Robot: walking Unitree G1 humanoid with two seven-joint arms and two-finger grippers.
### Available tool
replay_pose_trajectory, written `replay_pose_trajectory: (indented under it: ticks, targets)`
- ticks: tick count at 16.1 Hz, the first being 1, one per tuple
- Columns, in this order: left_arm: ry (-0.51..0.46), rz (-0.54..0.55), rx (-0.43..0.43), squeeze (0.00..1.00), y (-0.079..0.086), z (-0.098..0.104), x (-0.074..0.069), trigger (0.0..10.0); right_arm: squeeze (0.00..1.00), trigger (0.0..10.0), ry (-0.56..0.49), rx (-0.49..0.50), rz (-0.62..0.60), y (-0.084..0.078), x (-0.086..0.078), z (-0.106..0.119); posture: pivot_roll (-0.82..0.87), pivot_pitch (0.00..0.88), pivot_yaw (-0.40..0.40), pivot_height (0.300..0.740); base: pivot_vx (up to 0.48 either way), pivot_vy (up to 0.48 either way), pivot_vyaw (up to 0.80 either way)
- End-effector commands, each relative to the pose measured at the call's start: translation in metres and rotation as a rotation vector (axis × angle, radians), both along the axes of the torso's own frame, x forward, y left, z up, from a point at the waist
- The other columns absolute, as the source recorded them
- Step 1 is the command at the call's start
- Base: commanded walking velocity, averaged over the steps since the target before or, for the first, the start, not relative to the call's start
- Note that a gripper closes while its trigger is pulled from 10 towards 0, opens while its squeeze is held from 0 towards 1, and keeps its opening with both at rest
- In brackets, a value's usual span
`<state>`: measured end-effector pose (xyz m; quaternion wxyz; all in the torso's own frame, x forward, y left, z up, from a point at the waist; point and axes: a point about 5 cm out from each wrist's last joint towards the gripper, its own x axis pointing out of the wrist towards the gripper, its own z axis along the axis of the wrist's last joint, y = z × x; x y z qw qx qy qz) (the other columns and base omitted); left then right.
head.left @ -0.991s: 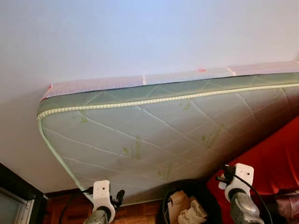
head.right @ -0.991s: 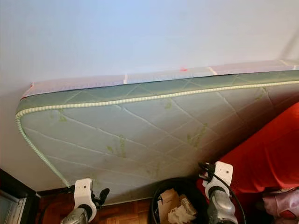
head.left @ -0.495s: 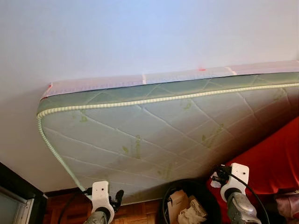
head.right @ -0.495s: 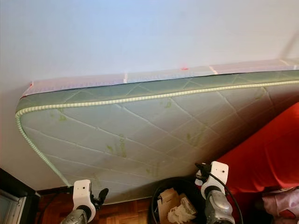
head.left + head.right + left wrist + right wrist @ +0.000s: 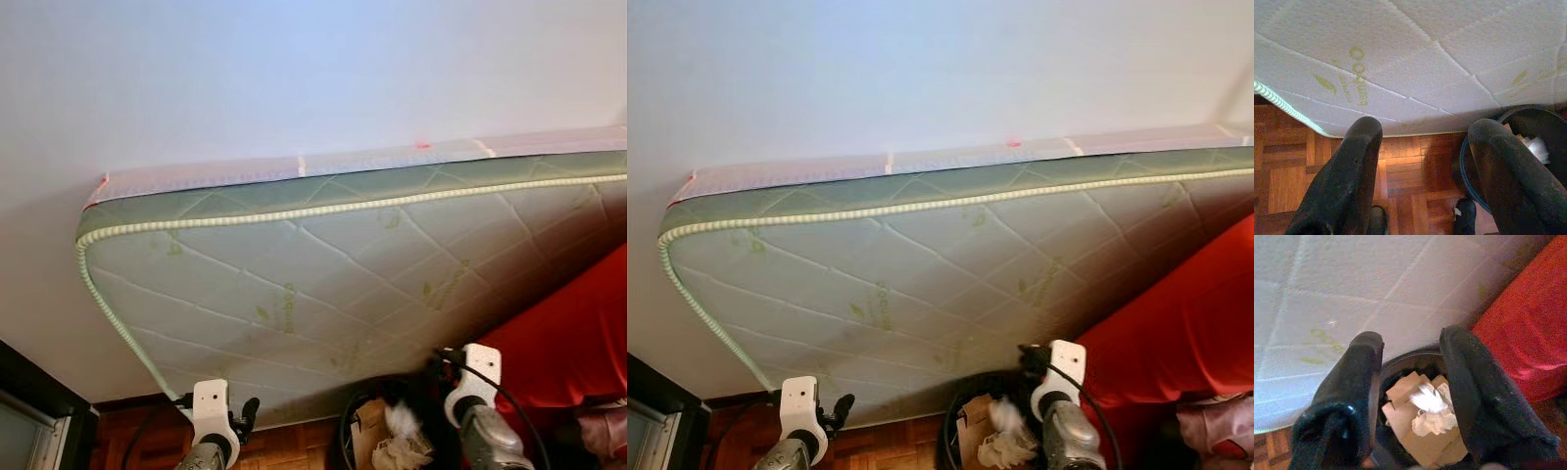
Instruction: Clean up the room
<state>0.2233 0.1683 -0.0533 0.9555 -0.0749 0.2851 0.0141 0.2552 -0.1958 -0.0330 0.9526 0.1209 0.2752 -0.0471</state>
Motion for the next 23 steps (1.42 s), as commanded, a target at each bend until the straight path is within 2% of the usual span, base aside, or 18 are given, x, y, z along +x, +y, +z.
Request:
replay_pose_trajectory:
  ticks: [1,2,3,5,9,11,13,17,23]
  targets:
    - [0.002,0.009,-0.008,0.0,-0.001,0.0,0.001,10.0,0.84,10.0,0.033,0.008,0.004,0.0,-0.006,-0.005,0.17,0.074,-0.054,0.736,0.0,0.0,0.0]
    - [0.006,0.008,-0.012,0.0,-0.001,0.0,0.001,10.0,0.31,10.0,0.04,0.004,0.01,0.001,-0.007,-0.006,0.17,0.072,-0.055,0.736,0.0,0.0,0.0]
    - [0.012,0.006,-0.013,0.0,-0.001,-0.001,0.001,10.0,0.0,10.0,0.048,-0.004,0.005,0.0,-0.008,-0.007,0.17,0.07,-0.053,0.736,0.0,0.0,0.0]
    - [0.028,0.005,-0.017,0.0,-0.001,-0.002,-0.001,10.0,0.0,10.0,0.075,-0.019,-0.017,-0.005,-0.014,-0.011,0.16,0.065,-0.051,0.736,0.0,0.0,0.0]
    - [0.148,0.018,0.01,0.0,0.006,-0.017,-0.022,10.0,0.0,10.0,0.164,-0.04,-0.092,-0.024,-0.042,-0.026,0.14,0.055,-0.044,0.736,0.0,0.0,0.0]
    - [0.164,0.015,0.01,0.0,0.005,-0.019,-0.026,10.0,0.0,10.0,0.178,-0.043,-0.1,-0.026,-0.049,-0.029,0.14,0.054,-0.043,0.736,0.0,0.0,0.0]
    - [0.193,0.021,0.007,0.0,0.008,-0.023,-0.032,10.0,0.0,10.0,0.204,-0.027,-0.1,-0.023,-0.057,-0.035,0.13,0.048,-0.037,0.736,0.0,0.0,0.0]
    - [0.206,0.027,0.009,0.0,0.014,-0.024,-0.035,10.0,0.0,10.0,0.255,-0.022,-0.042,-0.009,-0.068,-0.043,0.12,0.038,-0.026,0.736,-0.244,0.0,0.0]
    - [0.261,0.033,0.011,0.0,0.01,-0.032,-0.05,10.0,0.0,10.0,0.283,-0.014,-0.043,-0.01,-0.076,-0.047,0.12,0.01,-0.023,0.736,-0.247,0.0,0.0]
